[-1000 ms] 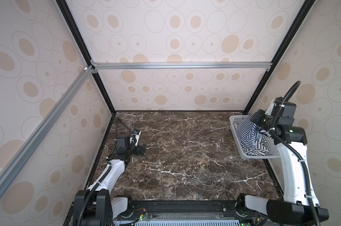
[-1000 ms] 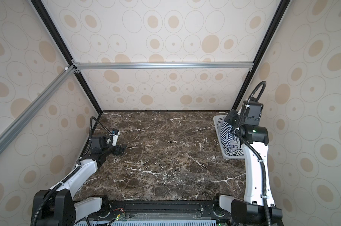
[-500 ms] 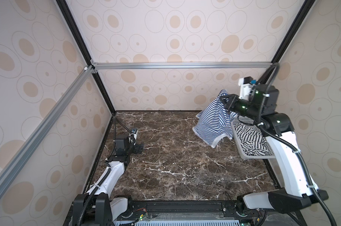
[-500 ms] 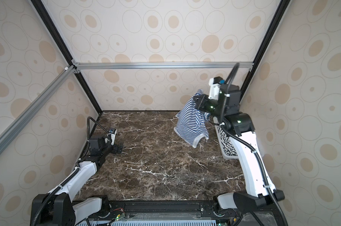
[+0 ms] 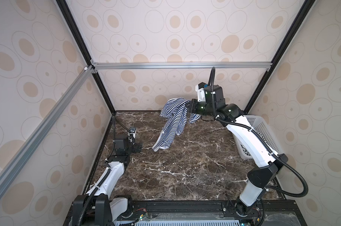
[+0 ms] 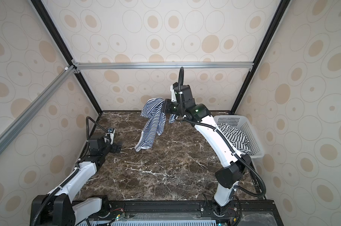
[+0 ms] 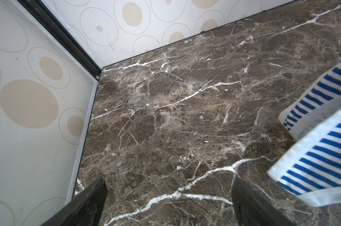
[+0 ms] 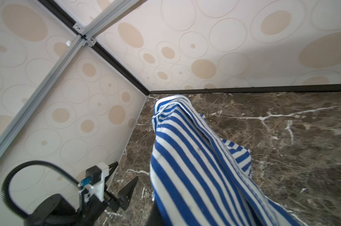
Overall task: Fold and stack tank tops
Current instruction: Place the tank top at the center of the table.
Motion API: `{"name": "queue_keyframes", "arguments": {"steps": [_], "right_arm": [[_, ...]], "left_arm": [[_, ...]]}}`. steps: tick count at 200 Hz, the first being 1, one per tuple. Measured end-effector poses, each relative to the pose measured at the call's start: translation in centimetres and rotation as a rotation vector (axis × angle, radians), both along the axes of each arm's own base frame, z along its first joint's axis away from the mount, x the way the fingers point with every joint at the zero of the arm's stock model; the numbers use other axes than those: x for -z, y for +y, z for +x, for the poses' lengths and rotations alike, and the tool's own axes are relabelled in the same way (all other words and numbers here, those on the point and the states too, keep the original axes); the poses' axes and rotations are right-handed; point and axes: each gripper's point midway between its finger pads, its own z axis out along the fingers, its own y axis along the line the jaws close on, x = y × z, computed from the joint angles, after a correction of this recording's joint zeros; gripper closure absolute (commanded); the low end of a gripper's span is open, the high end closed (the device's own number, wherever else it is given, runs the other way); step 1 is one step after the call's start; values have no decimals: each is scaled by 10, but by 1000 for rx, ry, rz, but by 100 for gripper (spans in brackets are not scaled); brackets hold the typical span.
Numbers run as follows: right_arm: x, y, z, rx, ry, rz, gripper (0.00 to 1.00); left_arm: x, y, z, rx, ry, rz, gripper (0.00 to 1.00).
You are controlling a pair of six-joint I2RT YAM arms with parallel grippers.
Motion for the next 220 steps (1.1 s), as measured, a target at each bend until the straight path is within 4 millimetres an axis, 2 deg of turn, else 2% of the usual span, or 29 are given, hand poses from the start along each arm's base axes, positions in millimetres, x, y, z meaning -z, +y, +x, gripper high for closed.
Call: {"name": "queue_keyframes", "arguments": {"steps": [18, 35, 67, 86, 100, 123, 144, 157, 175, 188, 206, 220], "right_arm": [[16, -19, 8, 65, 28, -48, 100], [47, -33, 10, 101, 90, -106, 100], [108, -41, -1, 96, 221, -199, 100], [129, -40, -11, 73, 278, -220, 100], [130, -32, -17, 39, 289, -212, 100], [123, -2, -35, -71, 296, -167, 100], [105, 33, -51, -188, 283, -93, 100], [91, 55, -53, -247, 265, -39, 100], [70, 81, -44, -294, 228, 42, 100], [61, 91, -32, -286, 205, 83, 100], [60, 90, -16, -218, 199, 96, 100], [68, 77, -7, -133, 215, 67, 100]], "left_arm": [[0, -3, 0, 15, 1, -9, 1], [2, -7, 1, 37, 6, -22, 1], [10, -15, 5, 75, 37, -46, 1], [13, -19, 7, 93, 53, -58, 1], [14, -20, 8, 100, 59, -63, 1], [13, -21, 8, 103, 58, -63, 1], [13, -20, 9, 99, 57, -58, 1], [12, -18, 9, 89, 53, -52, 1], [9, -14, 11, 71, 40, -42, 1], [7, -11, 13, 53, 29, -38, 1], [4, -8, 15, 33, 13, -35, 1], [3, -6, 16, 24, 7, -32, 1]]}}
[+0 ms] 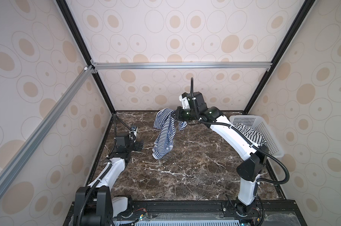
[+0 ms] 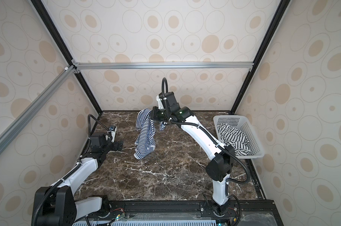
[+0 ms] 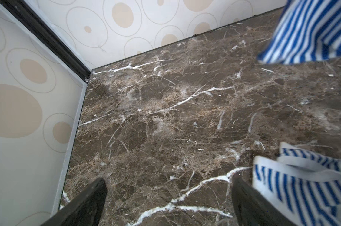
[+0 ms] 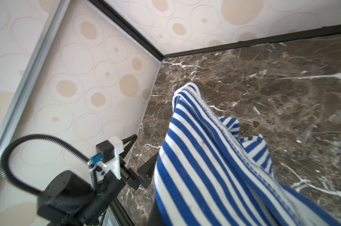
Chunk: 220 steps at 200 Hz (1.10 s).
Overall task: Fold and stack tank tops
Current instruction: Place the tank top at the center of the table.
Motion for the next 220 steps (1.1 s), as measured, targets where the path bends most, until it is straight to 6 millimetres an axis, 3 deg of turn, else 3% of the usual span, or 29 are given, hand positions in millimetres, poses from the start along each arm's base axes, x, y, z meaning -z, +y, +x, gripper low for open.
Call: {"name": "queue_keyframes", "arguments": {"steps": [25, 45, 80, 112, 135, 158, 192, 220], "right_arm": [[25, -27, 10, 126, 31, -109, 100], [68, -50, 5, 192, 99, -231, 100], [157, -79, -27, 198, 284, -418, 100], [205, -83, -57, 152, 384, -486, 100], [220, -70, -76, 88, 428, -468, 100], [221, -52, -89, 22, 443, -427, 100], [213, -19, -101, -67, 449, -325, 100], [209, 8, -98, -104, 463, -208, 100]], "left_arm": [[0, -1, 0, 6, 0, -4, 1], [1, -6, -1, 31, 3, -18, 1], [9, -23, 2, 94, 44, -23, 1], [27, -49, 1, 176, 105, -8, 1], [34, -69, -4, 237, 128, 5, 1], [44, -82, -6, 273, 153, 18, 1], [49, -84, -8, 279, 168, 21, 1], [48, -84, -7, 278, 163, 21, 1]]}}
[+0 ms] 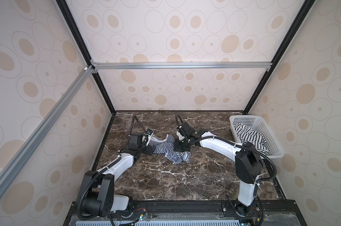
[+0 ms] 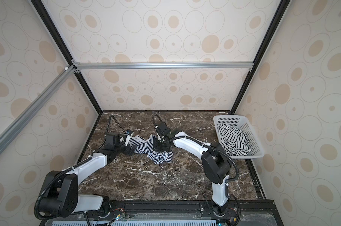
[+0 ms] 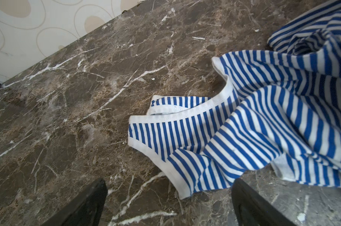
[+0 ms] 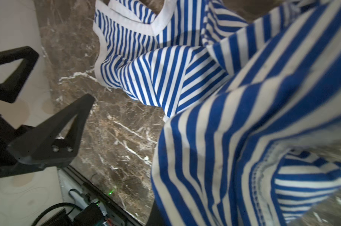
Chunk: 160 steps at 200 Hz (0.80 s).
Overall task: Fold and stack tank tops
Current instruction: Place the tank top at the center of the table.
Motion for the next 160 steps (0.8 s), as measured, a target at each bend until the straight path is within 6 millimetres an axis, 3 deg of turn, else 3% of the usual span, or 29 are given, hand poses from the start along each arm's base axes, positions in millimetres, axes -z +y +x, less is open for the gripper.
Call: {"name": "queue_keyframes", "arguments": {"steps": [59, 80, 101, 127, 160], "right_arm": [[25, 43, 30, 89, 64, 181, 99], [23, 57, 49, 131, 64, 273, 100], [11, 59, 69, 186, 42, 353, 99], [-1, 41, 91, 282, -8, 437, 99], [13, -10, 102, 464, -42, 401, 98]], "left_arm": [[-16, -1, -1, 3, -40, -9, 1], [-26, 0, -2, 2, -69, -14, 1], [-30, 1, -7, -2, -85, -13, 1], [-28, 5, -14, -10, -88, -2, 1], [-24, 6, -19, -8, -77, 4, 1]]}}
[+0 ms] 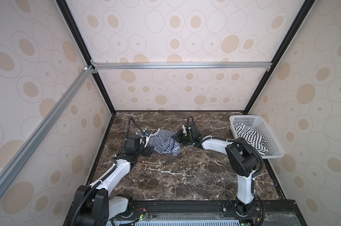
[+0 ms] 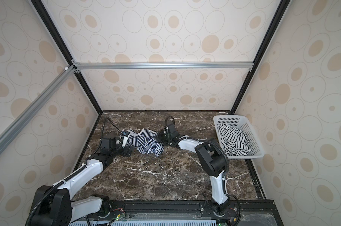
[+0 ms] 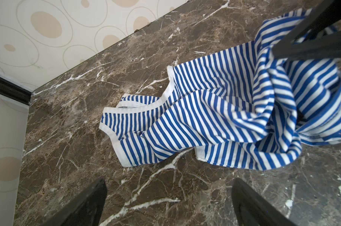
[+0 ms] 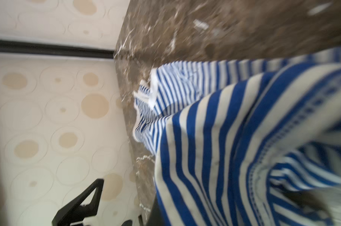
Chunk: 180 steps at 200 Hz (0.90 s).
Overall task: Fold and stack tank tops
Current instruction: Place the tank top at the center of the table, then smooth out the tank top at the center of the table.
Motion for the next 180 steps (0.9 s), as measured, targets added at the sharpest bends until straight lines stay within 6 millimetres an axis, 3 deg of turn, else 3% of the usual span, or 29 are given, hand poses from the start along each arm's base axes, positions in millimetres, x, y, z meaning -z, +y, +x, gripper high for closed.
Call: {"name": "queue_keyframes", "arguments": {"steps": [28, 52, 73, 108, 144, 160, 180], "right_arm": [[5, -15, 6, 71, 2, -71, 87], [0, -22, 11, 84, -3, -155, 62], [-11, -26, 14, 50, -34, -228, 52], [-33, -37, -1, -46, -78, -360, 50], [-61, -43, -39, -176, -135, -516, 54], [-60, -43, -58, -241, -134, -580, 55], [-45, -45, -80, -311, -100, -666, 54]], "left_arm": [[5, -3, -2, 15, 21, -6, 1], [12, -8, -5, 33, 47, -9, 1], [13, -11, -7, 45, 53, -7, 1], [15, -12, -10, 54, 63, 1, 1], [12, -12, -11, 57, 57, 3, 1], [11, -12, -12, 57, 54, 3, 1], [12, -11, -12, 55, 55, 5, 1]]}}
